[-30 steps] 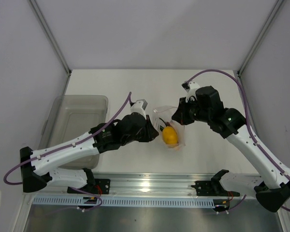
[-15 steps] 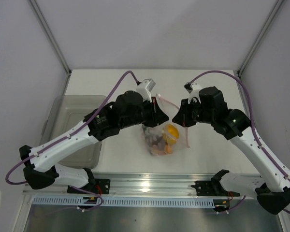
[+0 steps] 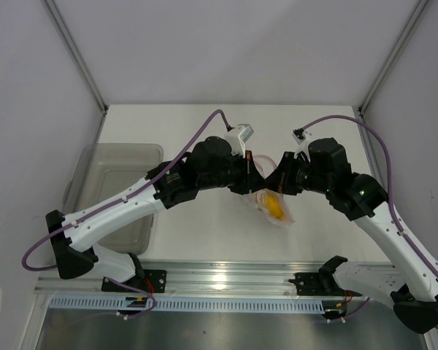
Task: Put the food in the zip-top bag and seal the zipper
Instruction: Adjust the zipper food storage bag at the center of the board.
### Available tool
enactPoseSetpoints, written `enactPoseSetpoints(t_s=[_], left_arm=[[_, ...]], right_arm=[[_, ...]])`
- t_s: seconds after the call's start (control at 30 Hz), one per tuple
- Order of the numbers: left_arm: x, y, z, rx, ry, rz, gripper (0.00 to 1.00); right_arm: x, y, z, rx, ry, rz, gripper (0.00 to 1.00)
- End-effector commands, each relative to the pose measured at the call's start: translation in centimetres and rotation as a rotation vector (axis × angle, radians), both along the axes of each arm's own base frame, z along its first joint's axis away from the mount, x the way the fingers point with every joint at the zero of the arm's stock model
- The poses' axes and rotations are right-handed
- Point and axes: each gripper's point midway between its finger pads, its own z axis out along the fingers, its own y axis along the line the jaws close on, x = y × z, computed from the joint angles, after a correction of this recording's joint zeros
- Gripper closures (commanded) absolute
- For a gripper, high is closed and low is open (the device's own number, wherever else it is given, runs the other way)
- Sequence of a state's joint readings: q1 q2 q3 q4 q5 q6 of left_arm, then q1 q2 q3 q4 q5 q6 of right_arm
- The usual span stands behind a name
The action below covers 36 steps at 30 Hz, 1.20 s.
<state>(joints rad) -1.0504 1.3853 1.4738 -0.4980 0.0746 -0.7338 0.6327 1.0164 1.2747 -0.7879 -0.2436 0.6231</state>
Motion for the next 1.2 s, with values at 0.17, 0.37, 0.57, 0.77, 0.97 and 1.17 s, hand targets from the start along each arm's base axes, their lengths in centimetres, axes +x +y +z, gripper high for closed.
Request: enactPoseSetpoints(t_s=[0.17, 0.37, 0.57, 0.77, 0.97, 1.17], left_arm=[[-0.5, -0.3, -0.8, -0.032, 0.02, -0.019, 1.0], [-0.6, -0.3, -1.2, -0.029, 0.022, -0.02, 0.78], [-1.4, 1.9, -2.1, -0.014, 0.069, 0.036, 0.24], [-3.3, 3.0, -2.8, -0.026, 0.158, 0.063, 0.12], [-5.1, 2.0, -2.3, -0.033, 0.157, 0.041, 0.1], [-5.5, 1.2, -3.3, 0.031, 0.181, 0.082, 0.04]], right_arm=[[1.3, 0.7, 1.0, 0.17, 0.054, -0.141, 1.0], [1.7, -0.8, 1.1, 0.172, 0.03, -0.235, 1.0], [2.2, -0.9, 0.5, 0.169, 0.046, -0.271, 1.0], [2.8, -0.9, 0.0, 0.165, 0.053, -0.328, 1.0], [3.4, -0.6, -0.4, 0.135, 0.055, -0.381, 1.0], [3.5, -0.6, -0.1, 0.136, 0.048, -0.427, 1.0]])
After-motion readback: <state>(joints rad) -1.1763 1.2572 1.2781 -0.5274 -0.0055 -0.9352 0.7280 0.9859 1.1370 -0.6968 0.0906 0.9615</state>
